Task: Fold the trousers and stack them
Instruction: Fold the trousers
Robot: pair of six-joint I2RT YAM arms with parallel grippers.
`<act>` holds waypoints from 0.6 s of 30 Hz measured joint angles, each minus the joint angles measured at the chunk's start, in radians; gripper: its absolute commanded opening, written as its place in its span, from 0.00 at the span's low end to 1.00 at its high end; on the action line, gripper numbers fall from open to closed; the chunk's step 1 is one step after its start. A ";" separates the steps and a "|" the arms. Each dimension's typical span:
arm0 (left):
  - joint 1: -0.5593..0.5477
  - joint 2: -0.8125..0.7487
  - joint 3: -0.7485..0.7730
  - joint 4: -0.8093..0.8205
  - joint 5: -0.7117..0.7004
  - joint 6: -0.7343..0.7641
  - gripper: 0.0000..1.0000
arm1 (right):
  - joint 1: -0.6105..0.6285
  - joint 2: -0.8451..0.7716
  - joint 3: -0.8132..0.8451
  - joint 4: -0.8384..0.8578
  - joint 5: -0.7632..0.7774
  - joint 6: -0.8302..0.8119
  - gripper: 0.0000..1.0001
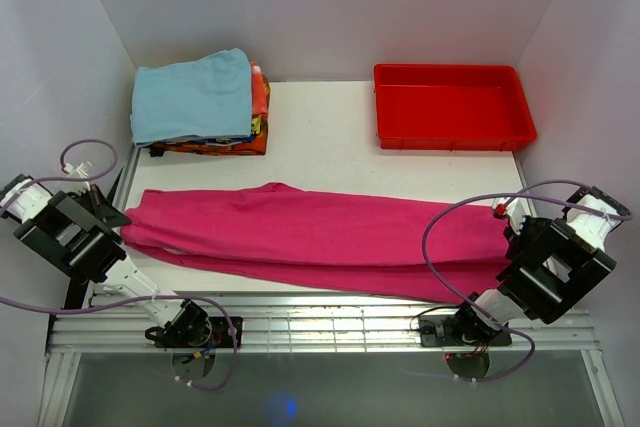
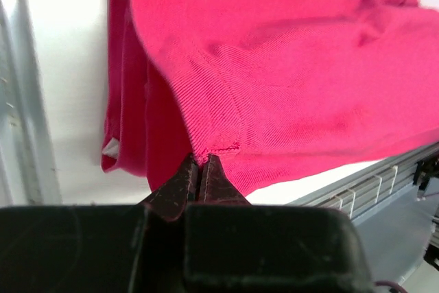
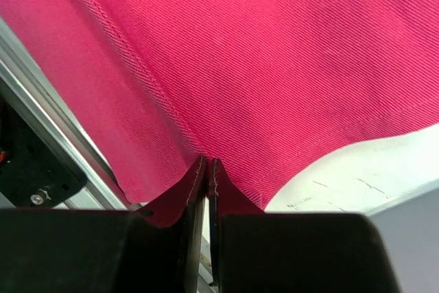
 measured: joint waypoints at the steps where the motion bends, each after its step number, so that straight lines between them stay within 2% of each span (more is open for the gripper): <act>1: 0.001 -0.001 -0.035 0.021 -0.012 0.003 0.05 | -0.002 0.004 0.011 -0.001 -0.001 0.001 0.08; 3: 0.006 -0.002 -0.114 0.058 -0.041 0.006 0.08 | -0.006 0.017 0.040 0.000 0.000 0.003 0.08; 7: 0.038 -0.002 -0.258 0.108 -0.100 0.010 0.20 | -0.018 0.057 0.097 0.016 0.003 0.011 0.08; 8: 0.049 -0.002 -0.280 0.113 -0.110 0.014 0.30 | -0.019 0.066 0.108 0.021 0.004 0.013 0.08; 11: 0.087 -0.002 -0.318 0.119 -0.140 0.025 0.50 | -0.024 0.080 0.124 0.031 0.004 0.018 0.08; 13: 0.118 -0.002 -0.332 0.121 -0.153 0.039 0.62 | -0.025 0.080 0.126 0.032 0.004 0.018 0.08; 14: 0.134 -0.002 -0.340 0.121 -0.156 0.047 0.64 | -0.025 0.080 0.126 0.032 0.003 0.018 0.08; 15: 0.148 -0.002 -0.351 0.121 -0.157 0.053 0.78 | -0.025 0.080 0.126 0.032 0.003 0.018 0.08; 18: 0.175 -0.013 -0.380 0.095 -0.128 0.062 0.80 | -0.025 0.080 0.126 0.032 0.003 0.018 0.08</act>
